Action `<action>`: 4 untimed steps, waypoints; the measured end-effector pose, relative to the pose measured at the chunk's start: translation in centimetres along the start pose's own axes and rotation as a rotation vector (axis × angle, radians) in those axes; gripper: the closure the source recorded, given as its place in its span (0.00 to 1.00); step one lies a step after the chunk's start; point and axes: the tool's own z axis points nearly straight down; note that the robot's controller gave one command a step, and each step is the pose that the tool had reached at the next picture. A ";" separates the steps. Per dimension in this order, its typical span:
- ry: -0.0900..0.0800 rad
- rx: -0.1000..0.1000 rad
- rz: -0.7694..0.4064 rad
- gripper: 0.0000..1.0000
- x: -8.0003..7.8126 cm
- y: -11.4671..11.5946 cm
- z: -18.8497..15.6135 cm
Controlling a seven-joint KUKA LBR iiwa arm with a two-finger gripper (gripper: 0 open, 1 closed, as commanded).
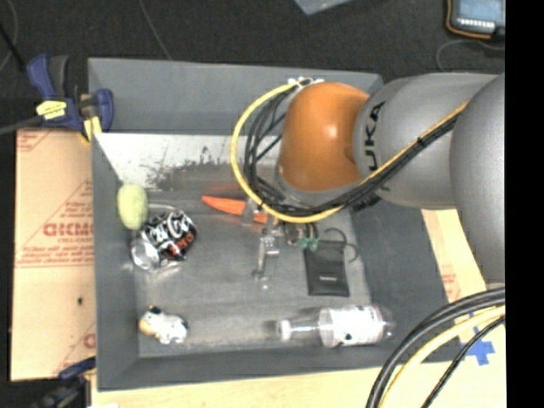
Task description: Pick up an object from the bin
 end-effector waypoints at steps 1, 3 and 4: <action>-0.006 0.000 0.002 0.00 -0.1 0.0 -0.5; -0.008 0.001 -0.176 0.00 -3.4 12.3 0.9; -0.010 0.001 -0.207 0.00 -3.2 11.9 0.6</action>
Offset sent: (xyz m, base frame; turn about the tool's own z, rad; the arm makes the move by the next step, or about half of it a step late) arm 0.0179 0.1308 -0.0801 -0.2694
